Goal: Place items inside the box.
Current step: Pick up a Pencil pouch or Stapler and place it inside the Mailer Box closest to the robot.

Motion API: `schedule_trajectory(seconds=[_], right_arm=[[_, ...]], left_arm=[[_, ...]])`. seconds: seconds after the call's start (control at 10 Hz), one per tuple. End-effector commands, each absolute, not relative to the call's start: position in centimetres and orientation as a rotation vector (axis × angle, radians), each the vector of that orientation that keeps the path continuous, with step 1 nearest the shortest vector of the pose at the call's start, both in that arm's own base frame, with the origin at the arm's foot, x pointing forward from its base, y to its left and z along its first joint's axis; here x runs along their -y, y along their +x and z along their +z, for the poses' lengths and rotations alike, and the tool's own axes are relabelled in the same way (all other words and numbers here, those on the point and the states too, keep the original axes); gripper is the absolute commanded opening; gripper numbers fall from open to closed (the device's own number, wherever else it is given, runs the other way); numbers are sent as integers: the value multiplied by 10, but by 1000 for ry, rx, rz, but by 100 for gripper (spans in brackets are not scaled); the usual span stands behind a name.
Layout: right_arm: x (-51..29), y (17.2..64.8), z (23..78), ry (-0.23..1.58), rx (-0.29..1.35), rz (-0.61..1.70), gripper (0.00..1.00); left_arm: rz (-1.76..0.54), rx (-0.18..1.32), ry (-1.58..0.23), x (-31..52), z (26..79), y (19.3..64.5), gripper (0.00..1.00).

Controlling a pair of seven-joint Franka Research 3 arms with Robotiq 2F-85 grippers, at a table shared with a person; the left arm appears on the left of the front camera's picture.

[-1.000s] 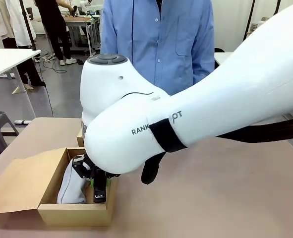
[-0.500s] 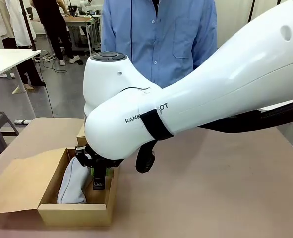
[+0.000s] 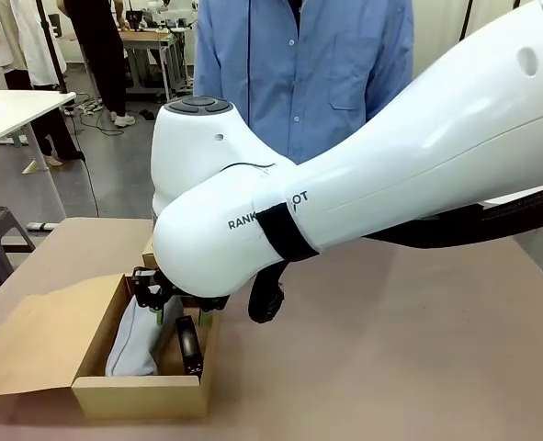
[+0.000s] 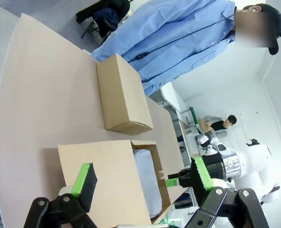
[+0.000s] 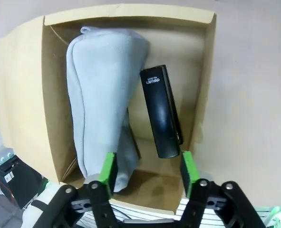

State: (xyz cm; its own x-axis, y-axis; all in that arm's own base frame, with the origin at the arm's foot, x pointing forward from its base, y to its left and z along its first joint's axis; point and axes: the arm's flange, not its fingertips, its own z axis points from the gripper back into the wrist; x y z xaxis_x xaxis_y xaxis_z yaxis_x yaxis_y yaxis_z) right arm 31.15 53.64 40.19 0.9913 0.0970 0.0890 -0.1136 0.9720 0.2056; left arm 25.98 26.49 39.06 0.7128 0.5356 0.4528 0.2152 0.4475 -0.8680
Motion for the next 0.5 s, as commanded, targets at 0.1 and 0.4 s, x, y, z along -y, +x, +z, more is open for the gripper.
schedule_trajectory(seconds=[0.1, 0.4], right_arm=[[-538, 308, 400, 245, 88, 52, 100], [-522, 306, 418, 271, 118, 56, 100]], left_arm=[[212, 821, -1127, -264, 392, 261, 100], [212, 821, -1127, -264, 392, 261, 100]])
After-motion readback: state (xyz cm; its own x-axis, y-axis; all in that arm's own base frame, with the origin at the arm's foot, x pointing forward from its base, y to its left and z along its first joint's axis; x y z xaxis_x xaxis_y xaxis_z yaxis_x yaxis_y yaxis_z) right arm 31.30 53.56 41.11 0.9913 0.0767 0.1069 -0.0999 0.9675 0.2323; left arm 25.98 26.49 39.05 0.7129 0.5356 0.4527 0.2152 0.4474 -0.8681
